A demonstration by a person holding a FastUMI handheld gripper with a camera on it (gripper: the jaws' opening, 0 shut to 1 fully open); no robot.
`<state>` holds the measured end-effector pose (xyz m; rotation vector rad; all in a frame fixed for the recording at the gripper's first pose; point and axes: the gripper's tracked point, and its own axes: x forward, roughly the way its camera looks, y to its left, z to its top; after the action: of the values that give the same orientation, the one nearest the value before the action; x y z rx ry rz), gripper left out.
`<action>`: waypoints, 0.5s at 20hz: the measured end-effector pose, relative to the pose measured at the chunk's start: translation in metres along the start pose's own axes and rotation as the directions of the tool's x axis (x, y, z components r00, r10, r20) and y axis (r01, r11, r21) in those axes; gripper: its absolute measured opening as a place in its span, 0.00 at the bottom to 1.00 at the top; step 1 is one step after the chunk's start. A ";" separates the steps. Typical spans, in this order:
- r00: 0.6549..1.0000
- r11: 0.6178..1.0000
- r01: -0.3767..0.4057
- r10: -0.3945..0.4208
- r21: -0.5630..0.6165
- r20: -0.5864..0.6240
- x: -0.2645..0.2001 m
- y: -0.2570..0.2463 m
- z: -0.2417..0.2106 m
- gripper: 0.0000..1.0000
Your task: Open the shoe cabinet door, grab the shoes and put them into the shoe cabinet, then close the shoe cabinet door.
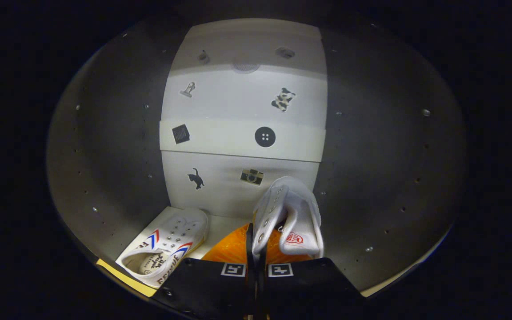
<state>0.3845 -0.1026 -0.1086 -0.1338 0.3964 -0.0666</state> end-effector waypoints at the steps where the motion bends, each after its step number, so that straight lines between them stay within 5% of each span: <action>1: 1.000 1.000 -0.003 0.003 -0.017 -0.015 0.008 0.004 -0.004 0.04; 6: 0.991 0.999 -0.020 0.023 0.029 -0.128 0.034 0.015 -0.037 0.06; 10: 0.986 0.998 -0.016 0.026 0.062 -0.164 0.035 0.017 -0.047 0.23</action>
<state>0.3989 -0.0945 -0.1670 -0.0646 0.5606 -0.0693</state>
